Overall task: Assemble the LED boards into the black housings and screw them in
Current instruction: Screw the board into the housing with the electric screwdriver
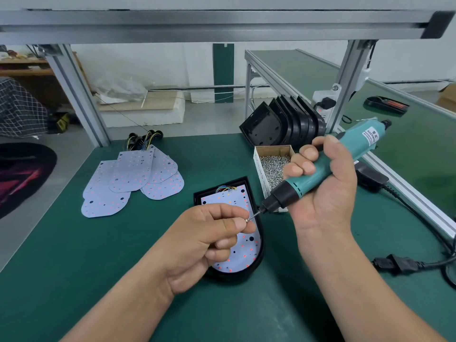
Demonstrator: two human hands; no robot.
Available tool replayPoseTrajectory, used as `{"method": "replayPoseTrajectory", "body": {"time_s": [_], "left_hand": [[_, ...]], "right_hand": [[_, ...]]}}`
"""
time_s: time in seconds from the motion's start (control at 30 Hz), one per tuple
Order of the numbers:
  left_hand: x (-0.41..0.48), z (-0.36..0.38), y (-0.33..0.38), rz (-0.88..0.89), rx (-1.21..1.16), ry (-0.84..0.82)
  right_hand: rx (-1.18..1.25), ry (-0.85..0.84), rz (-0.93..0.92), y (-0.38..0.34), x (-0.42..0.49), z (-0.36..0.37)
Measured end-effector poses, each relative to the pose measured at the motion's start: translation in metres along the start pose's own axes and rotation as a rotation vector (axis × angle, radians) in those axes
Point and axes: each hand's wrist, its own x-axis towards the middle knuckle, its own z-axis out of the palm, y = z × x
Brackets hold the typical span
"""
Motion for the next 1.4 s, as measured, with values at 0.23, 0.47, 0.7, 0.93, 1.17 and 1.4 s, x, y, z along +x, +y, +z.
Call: {"method": "replayPoseTrajectory", "body": {"time_s": [0.23, 0.47, 0.7, 0.93, 1.17, 1.4], "left_hand": [[0.0, 0.001, -0.001, 0.0, -0.009, 0.014], [0.001, 0.003, -0.004, 0.108, 0.142, 0.108], [0.001, 0.004, -0.005, 0.23, 0.286, 0.194], [0.0, 0.002, -0.004, 0.201, 0.289, 0.129], [-0.001, -0.001, -0.002, 0.112, 0.182, 0.007], [0.001, -0.002, -0.003, 0.162, 0.249, 0.042]], "right_hand": [[-0.034, -0.004, -0.005, 0.001, -0.002, 0.001], [-0.075, 0.008, -0.023, 0.004, -0.003, 0.002], [-0.142, 0.09, -0.019, 0.011, -0.002, 0.002], [-0.1, 0.018, 0.054, 0.008, 0.002, -0.001], [-0.045, -0.194, 0.054, 0.004, 0.0, -0.002], [-0.066, -0.032, 0.055, 0.011, 0.004, -0.006]]}}
